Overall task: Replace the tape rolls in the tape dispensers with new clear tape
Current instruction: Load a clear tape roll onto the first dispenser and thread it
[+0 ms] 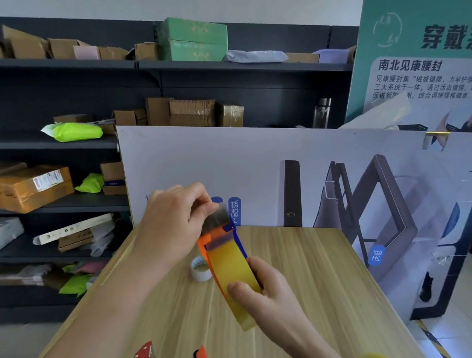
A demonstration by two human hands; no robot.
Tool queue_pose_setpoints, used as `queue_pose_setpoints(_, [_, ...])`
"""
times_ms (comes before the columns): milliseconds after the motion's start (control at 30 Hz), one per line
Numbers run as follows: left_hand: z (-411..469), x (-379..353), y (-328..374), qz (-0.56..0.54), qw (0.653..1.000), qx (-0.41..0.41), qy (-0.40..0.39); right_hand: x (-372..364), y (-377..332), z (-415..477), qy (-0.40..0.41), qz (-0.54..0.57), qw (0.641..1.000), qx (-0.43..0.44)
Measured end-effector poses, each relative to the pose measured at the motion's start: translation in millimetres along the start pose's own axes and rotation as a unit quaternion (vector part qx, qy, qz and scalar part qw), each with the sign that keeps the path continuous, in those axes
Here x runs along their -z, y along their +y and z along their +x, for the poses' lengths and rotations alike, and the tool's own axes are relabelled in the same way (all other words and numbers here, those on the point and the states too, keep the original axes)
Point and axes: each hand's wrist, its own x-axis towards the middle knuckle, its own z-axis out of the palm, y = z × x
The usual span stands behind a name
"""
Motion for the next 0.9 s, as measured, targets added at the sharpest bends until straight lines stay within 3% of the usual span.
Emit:
queue_pose_setpoints(233, [13.4, 7.9, -3.8, -0.012, 0.998, -0.011, -0.061, -6.2, 4.5, 3.2, 0.029, -0.018, 0.999, -0.019])
queue_pose_setpoints(433, [19.9, 17.7, -17.3, -0.133, 0.983, 0.114, -0.056, -3.7, 4.4, 5.4, -0.006, 0.001, 0.999, -0.043])
queue_pose_setpoints(633, [27.6, 23.5, -5.9, -0.130, 0.980, 0.081, -0.129, -8.6, 12.6, 14.6, 0.047, 0.029, 0.995, -0.087])
queue_pose_setpoints(700, [32.0, 24.1, -8.3, -0.106, 0.987, 0.076, -0.096, -8.9, 12.3, 17.3, 0.045, 0.029, 0.995, -0.079])
queue_pose_setpoints(833, [43.5, 25.1, -19.1, -0.067, 0.994, 0.076, 0.038, -6.5, 10.5, 18.4, -0.031, 0.044, 0.997, -0.061])
queue_pose_setpoints(900, [46.3, 24.8, -17.0, -0.060, 0.995, 0.058, 0.048, -5.0, 12.1, 19.5, -0.052, 0.043, 0.996, -0.060])
